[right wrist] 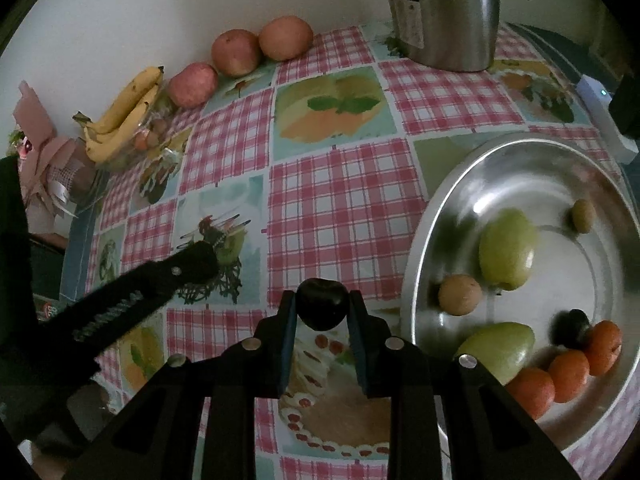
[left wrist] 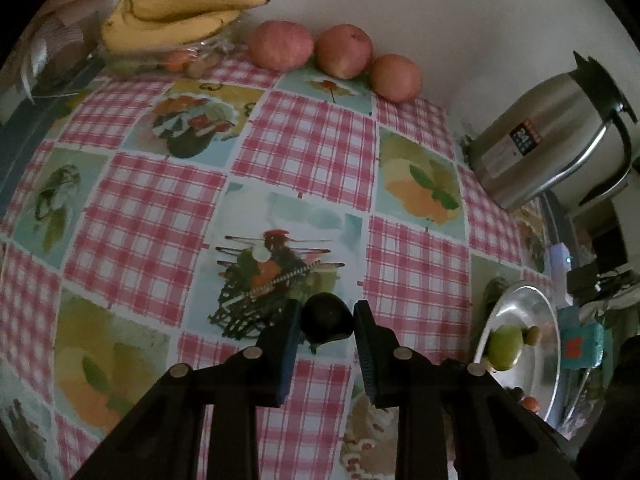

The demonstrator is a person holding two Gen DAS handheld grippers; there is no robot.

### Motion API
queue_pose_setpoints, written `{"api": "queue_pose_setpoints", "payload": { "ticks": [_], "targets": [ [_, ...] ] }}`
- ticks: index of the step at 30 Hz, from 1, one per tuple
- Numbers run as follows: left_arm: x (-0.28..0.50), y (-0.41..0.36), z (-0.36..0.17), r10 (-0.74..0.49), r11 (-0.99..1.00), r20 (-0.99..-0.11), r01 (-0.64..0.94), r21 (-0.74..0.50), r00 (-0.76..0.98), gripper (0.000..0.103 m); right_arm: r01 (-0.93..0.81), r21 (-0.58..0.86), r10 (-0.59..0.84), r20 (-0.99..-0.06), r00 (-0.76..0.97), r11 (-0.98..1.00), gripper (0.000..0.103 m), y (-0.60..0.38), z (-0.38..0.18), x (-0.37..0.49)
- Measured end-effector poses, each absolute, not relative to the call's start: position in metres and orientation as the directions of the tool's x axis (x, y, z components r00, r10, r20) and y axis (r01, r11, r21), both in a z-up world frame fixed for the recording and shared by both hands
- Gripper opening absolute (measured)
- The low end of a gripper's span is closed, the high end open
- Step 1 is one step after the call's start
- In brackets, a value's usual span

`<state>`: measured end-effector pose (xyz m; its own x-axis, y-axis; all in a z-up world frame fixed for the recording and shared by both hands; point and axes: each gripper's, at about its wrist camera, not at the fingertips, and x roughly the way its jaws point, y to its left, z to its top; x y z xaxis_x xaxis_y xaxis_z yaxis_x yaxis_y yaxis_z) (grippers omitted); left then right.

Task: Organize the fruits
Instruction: 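Carry both held dark plums over the steel tray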

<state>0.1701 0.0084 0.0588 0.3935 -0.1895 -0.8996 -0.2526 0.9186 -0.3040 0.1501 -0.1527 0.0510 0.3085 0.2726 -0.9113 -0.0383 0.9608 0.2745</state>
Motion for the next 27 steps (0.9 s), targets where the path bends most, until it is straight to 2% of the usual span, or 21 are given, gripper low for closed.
{"api": "queue_pose_setpoints", "payload": {
  "ticks": [15,27],
  "targets": [
    [0.133,0.008,0.089,-0.171,0.92,-0.898,-0.26,-0.292,0.405,0.029,-0.077,0.217,0.23,-0.91,0.344,0.973,0.026,-0.157,0.077,0.121],
    [0.106,-0.003,0.091,-0.15,0.931,-0.913,-0.257,-0.26,0.38,0.029,-0.079,0.207,0.222,-0.905,0.362,0.975,0.026,-0.161,0.091,0.101]
  ]
}}
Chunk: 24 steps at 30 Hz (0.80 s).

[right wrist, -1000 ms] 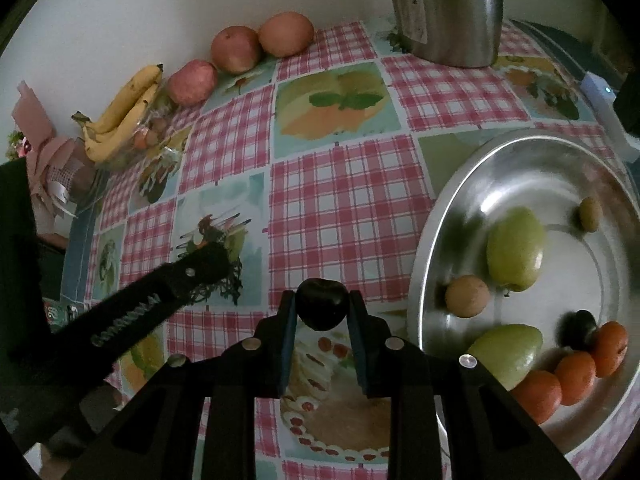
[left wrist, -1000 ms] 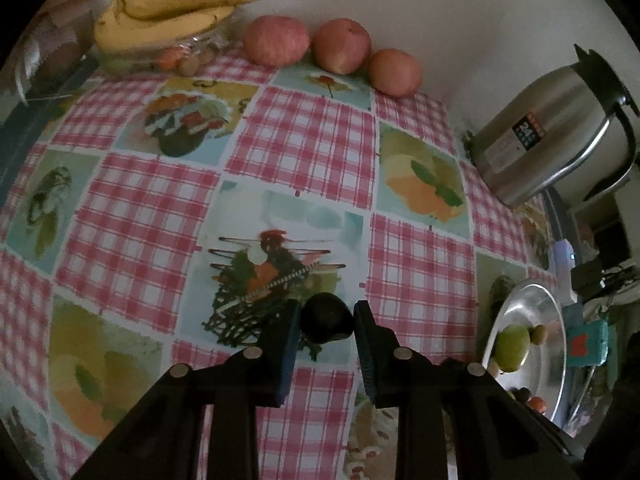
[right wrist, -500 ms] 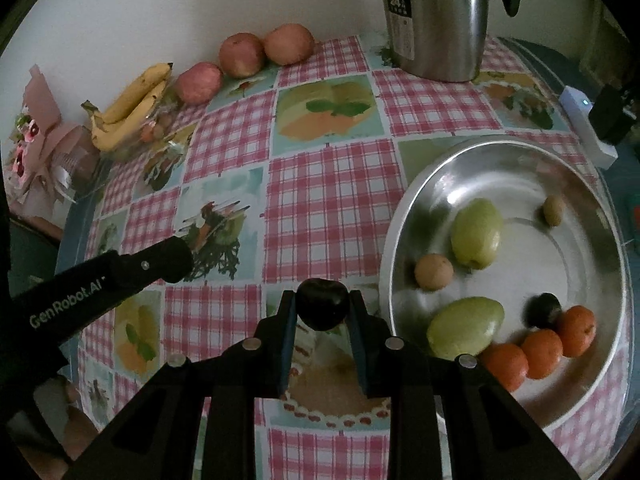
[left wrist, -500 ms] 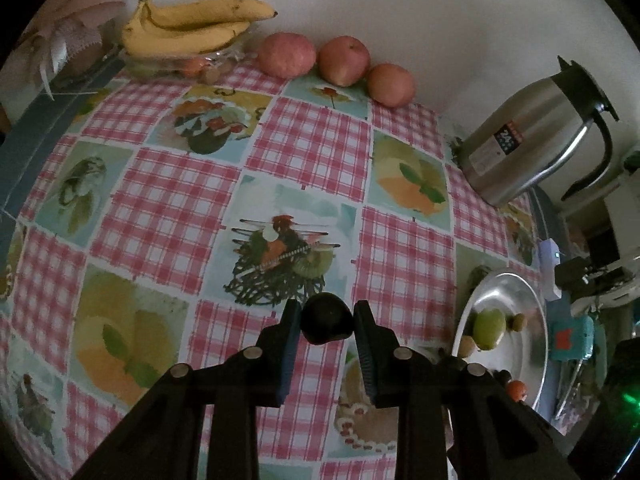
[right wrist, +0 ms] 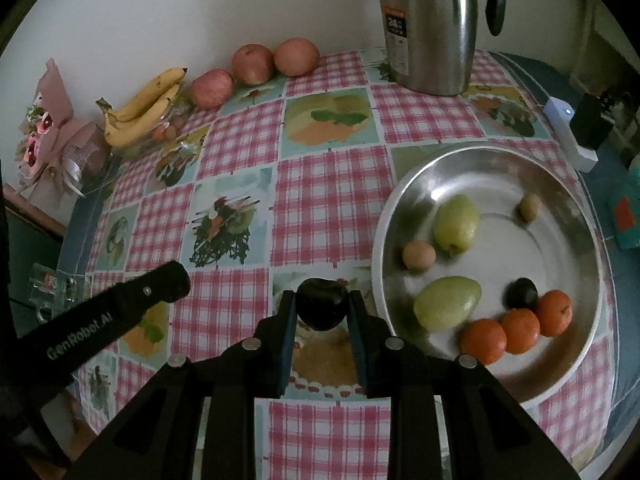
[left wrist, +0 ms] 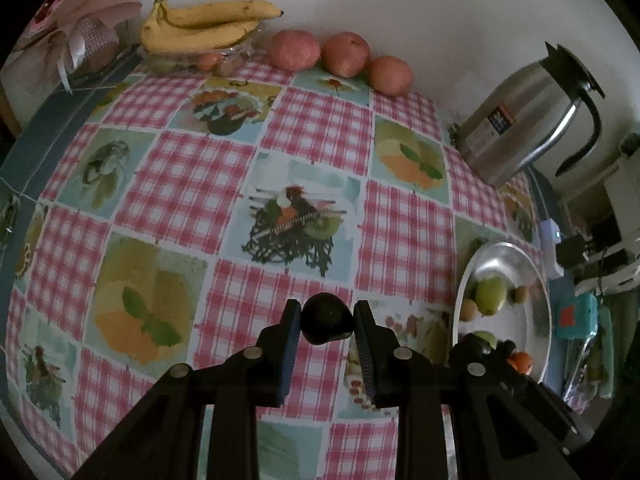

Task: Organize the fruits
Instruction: 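Carry both held dark plums over the steel tray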

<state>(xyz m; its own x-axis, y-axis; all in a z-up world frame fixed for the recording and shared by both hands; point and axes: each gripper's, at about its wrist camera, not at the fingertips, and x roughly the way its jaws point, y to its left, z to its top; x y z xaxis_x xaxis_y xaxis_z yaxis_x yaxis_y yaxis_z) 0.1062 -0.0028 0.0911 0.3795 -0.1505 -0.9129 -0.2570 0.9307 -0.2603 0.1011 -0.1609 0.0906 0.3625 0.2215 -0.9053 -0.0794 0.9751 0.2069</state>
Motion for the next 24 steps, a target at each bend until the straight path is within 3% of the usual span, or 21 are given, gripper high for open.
{"api": "queue_pose_setpoints", "payload": {
  "ticks": [13,24],
  "targets": [
    [0.1,-0.029,0.086,-0.185,0.942,-0.917,-0.202,-0.268,0.352,0.029,-0.006,0.196,0.186,-0.923,0.336,0.981,0.026,-0.19,0.078,0.093],
    [0.109,-0.087,0.085,-0.272,0.95,-0.9,-0.053,-0.307,0.34,0.029,0.194,0.14,0.067,-0.937,0.343,0.971,0.026,-0.255,0.071,0.107]
  ]
}}
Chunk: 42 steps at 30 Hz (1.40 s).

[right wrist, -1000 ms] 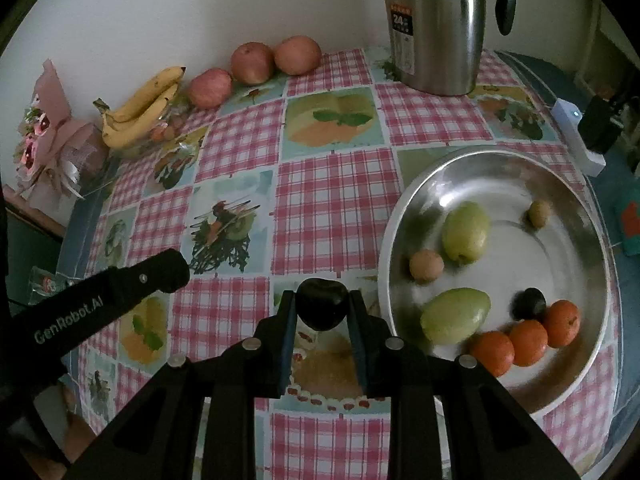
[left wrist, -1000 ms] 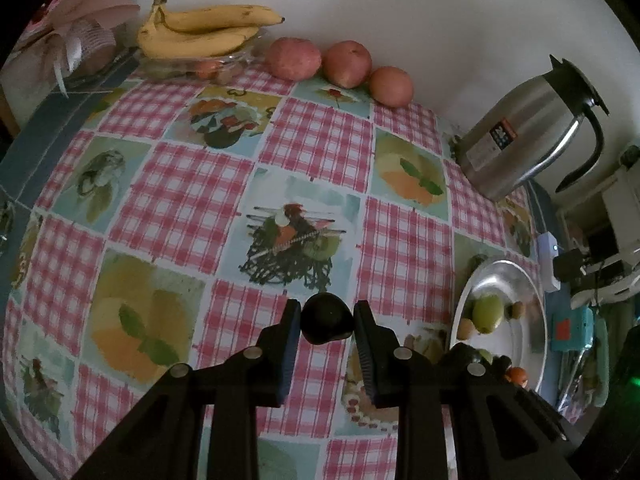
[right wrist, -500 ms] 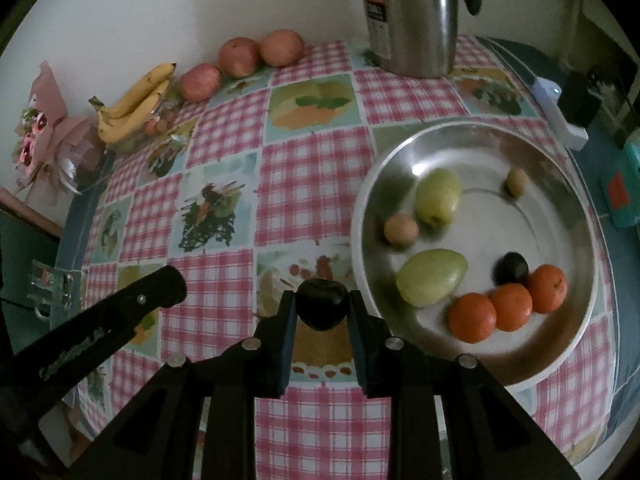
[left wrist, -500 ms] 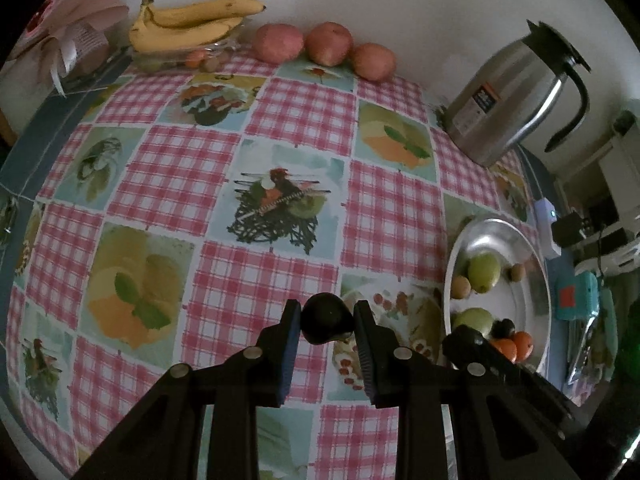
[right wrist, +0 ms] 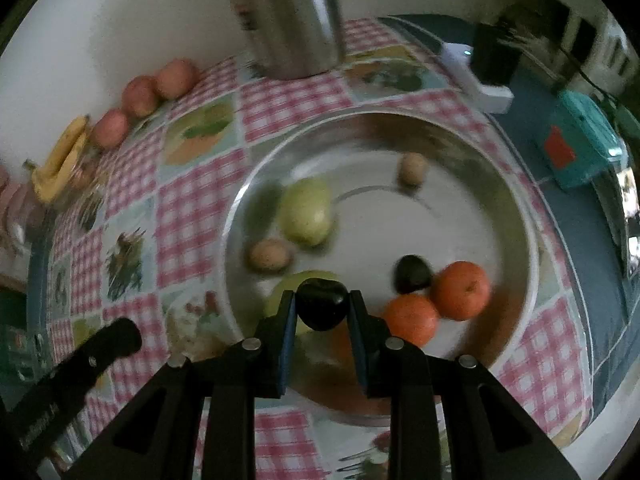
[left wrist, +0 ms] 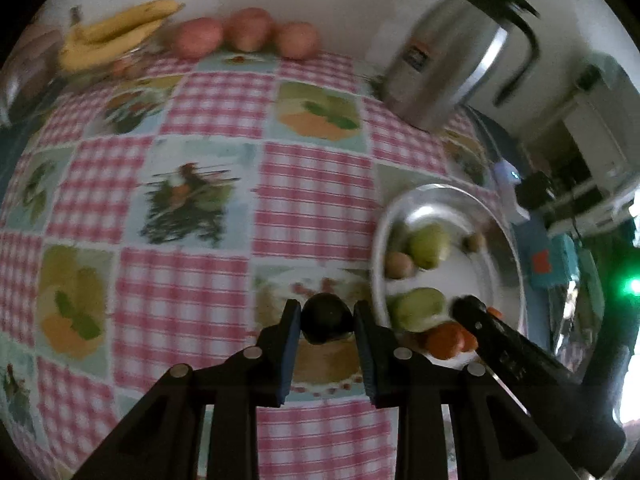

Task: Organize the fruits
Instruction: 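Carry both held dark plums over the steel tray, then open both tools to drop the plums into the tray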

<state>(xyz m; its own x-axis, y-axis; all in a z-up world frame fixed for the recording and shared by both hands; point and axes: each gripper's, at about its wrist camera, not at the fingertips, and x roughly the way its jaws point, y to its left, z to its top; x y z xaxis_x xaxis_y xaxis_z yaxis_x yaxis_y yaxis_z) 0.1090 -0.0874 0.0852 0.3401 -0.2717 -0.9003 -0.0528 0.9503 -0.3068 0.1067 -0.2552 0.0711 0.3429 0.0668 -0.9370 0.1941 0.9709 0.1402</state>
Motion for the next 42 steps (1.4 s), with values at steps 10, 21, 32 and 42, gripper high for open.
{"api": "queue_pose_setpoints", "payload": {
  "ticks": [10,21,32,42],
  "targets": [
    [0.116,-0.135,0.081,-0.313,0.949,-0.876,0.088,-0.302,0.368,0.029,0.303,0.141,0.031,-0.94,0.339,0.943,0.027,-0.29,0.066,0.106],
    [0.126,-0.14,0.064,-0.331,0.942,-0.858,0.085,-0.324,0.393,0.03,0.3,0.156,0.051,-0.942,0.332,0.941,0.027,-0.291,0.06,0.107],
    [0.128,-0.142,0.06,-0.332,0.943,-0.865,0.099,-0.319,0.376,0.032,0.307,0.167,0.061,-0.943,0.328,0.937,0.027,-0.291,0.06,0.108],
    [0.129,-0.136,0.062,-0.337,0.939,-0.861,0.077,-0.334,0.382,0.049,0.301,0.183,0.077,-0.939,0.335,0.936,0.029,-0.289,0.061,0.108]
  ]
}}
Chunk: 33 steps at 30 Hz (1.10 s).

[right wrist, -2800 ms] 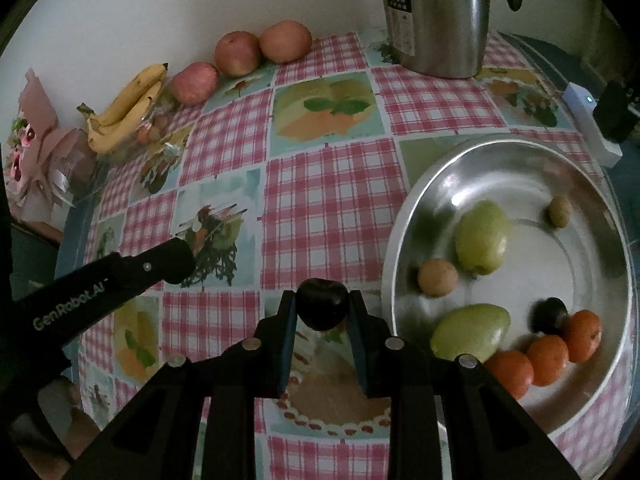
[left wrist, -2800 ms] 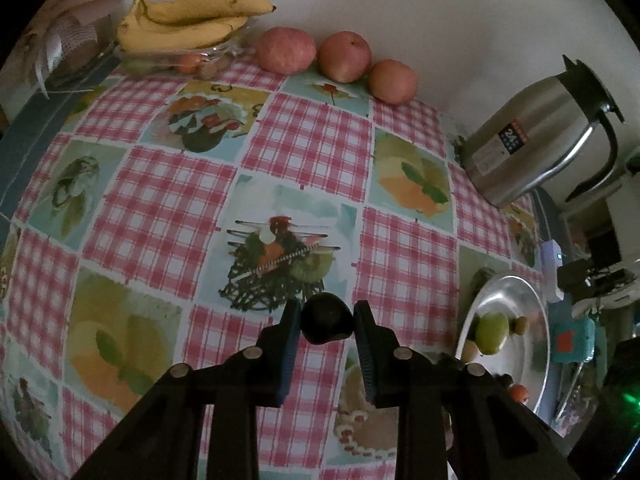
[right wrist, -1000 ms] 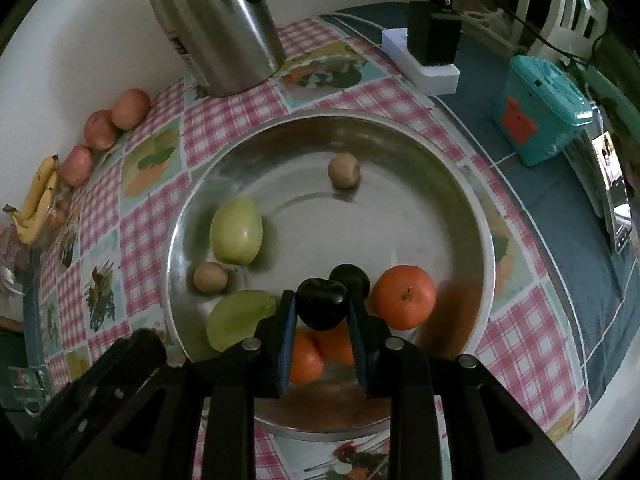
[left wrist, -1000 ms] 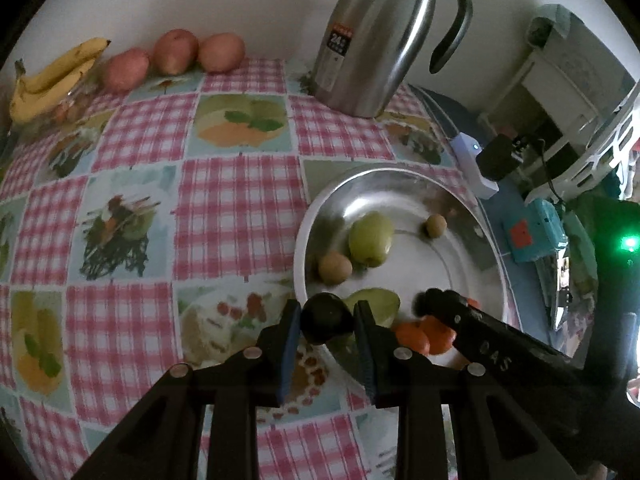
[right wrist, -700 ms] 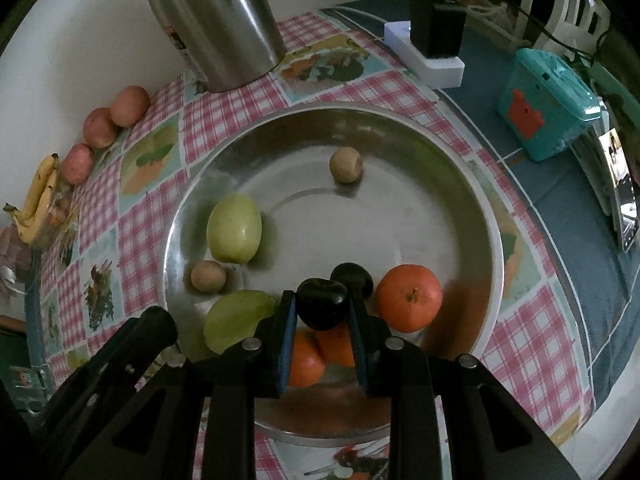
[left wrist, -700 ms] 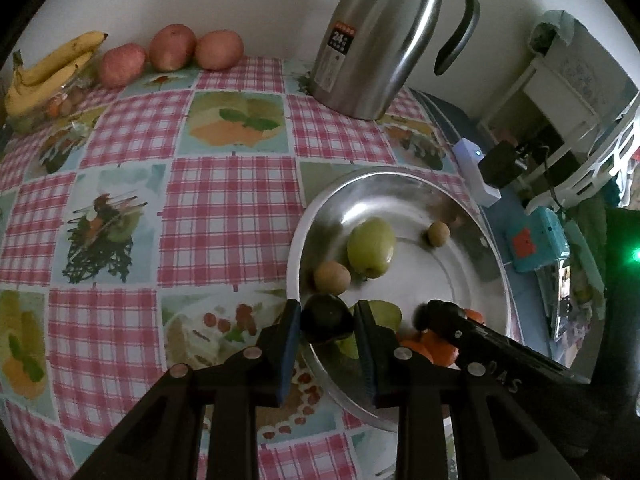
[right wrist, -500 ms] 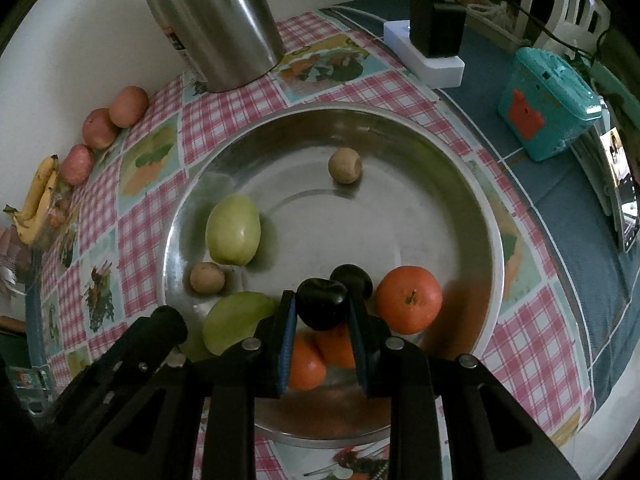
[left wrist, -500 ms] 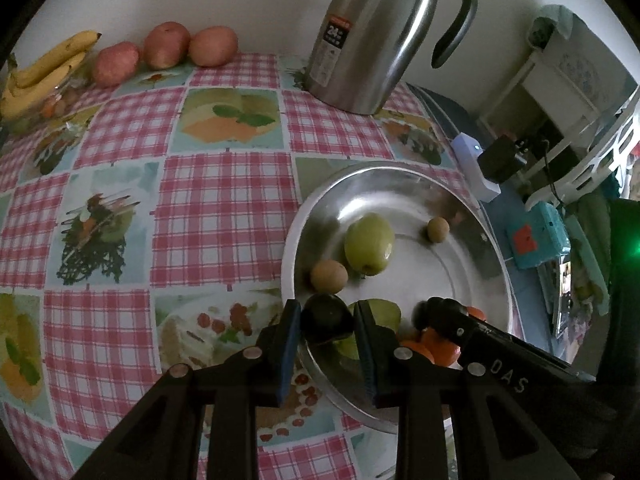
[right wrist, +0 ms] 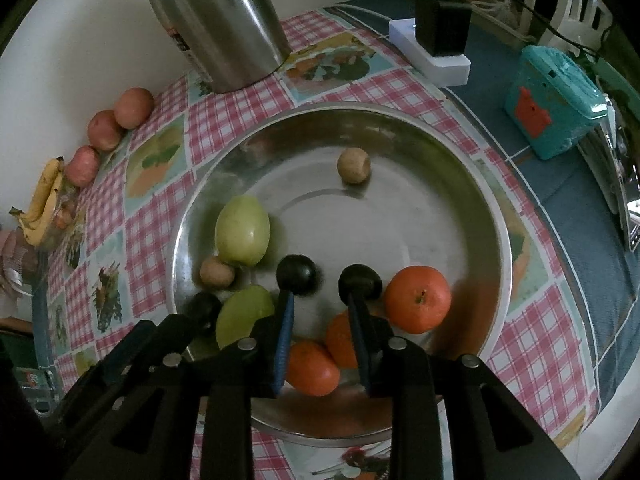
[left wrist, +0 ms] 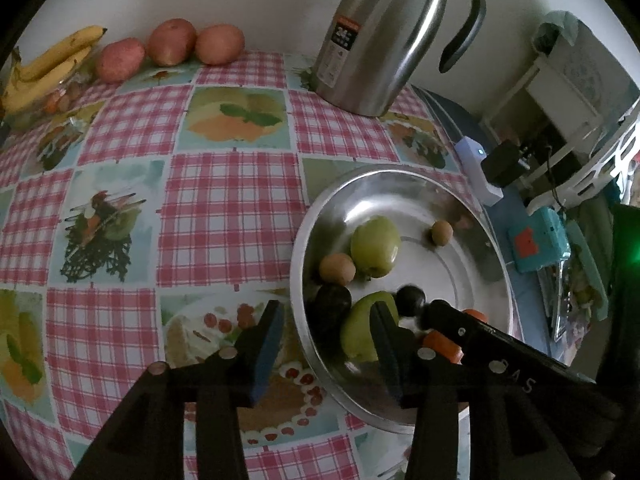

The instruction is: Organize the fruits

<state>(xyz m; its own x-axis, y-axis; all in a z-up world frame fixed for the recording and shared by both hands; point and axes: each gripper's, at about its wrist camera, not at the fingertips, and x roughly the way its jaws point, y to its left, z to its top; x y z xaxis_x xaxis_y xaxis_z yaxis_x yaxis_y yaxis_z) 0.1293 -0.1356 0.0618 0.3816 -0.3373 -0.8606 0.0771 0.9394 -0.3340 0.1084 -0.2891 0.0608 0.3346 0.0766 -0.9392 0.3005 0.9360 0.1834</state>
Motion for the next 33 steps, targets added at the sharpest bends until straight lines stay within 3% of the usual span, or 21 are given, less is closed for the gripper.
{"api": "queue_pose_setpoints", "payload": {
  "ticks": [6,8,10,13,16,18,24,28,31,33],
  "targets": [
    [0.131,-0.123,0.059,-0.311,0.944,-0.87,0.02,-0.328,0.382,0.059,0.292,0.18,0.075,-0.939,0.336,0.94,0.029,-0.288,0.061,0.11],
    [0.132,-0.115,0.057,-0.285,0.949,-0.878,-0.013,-0.314,0.383,0.065,0.286,0.177,0.074,-0.939,0.335,0.942,0.029,-0.287,0.061,0.11],
    [0.132,-0.108,0.055,-0.245,0.957,-0.89,-0.049,-0.285,0.384,0.078,0.278,0.173,0.074,-0.94,0.333,0.945,0.029,-0.285,0.06,0.111],
    [0.132,-0.096,0.05,-0.181,0.968,-0.906,-0.096,-0.234,0.383,0.085,0.26,0.163,0.071,-0.942,0.329,0.952,0.03,-0.281,0.06,0.113],
    [0.132,-0.085,0.046,-0.121,0.974,-0.916,-0.133,-0.184,0.382,0.098,0.24,0.141,0.059,-0.945,0.321,0.961,0.05,-0.274,0.059,0.114],
    [0.132,-0.081,0.046,-0.094,0.977,-0.916,-0.142,-0.161,0.39,0.1,0.228,0.122,0.045,-0.947,0.317,0.966,0.061,-0.27,0.059,0.115],
    [0.132,-0.072,0.044,-0.064,0.979,-0.912,-0.151,-0.136,0.406,0.103,0.189,0.071,0.008,-0.95,0.311,0.979,0.078,-0.26,0.059,0.116],
    [0.135,-0.074,0.042,-0.035,0.983,-0.915,-0.151,-0.104,0.401,0.103,0.173,0.066,0.009,-0.951,0.311,0.983,0.079,-0.258,0.058,0.117],
    [0.134,-0.072,0.045,0.005,0.985,-0.91,-0.158,-0.066,0.415,0.103,0.163,0.061,0.005,-0.947,0.321,0.985,0.089,-0.256,0.058,0.117],
    [0.133,-0.069,0.046,0.014,0.984,-0.906,-0.167,-0.063,0.423,0.103,0.16,0.062,0.006,-0.943,0.333,0.985,0.09,-0.256,0.059,0.116]
  ]
}}
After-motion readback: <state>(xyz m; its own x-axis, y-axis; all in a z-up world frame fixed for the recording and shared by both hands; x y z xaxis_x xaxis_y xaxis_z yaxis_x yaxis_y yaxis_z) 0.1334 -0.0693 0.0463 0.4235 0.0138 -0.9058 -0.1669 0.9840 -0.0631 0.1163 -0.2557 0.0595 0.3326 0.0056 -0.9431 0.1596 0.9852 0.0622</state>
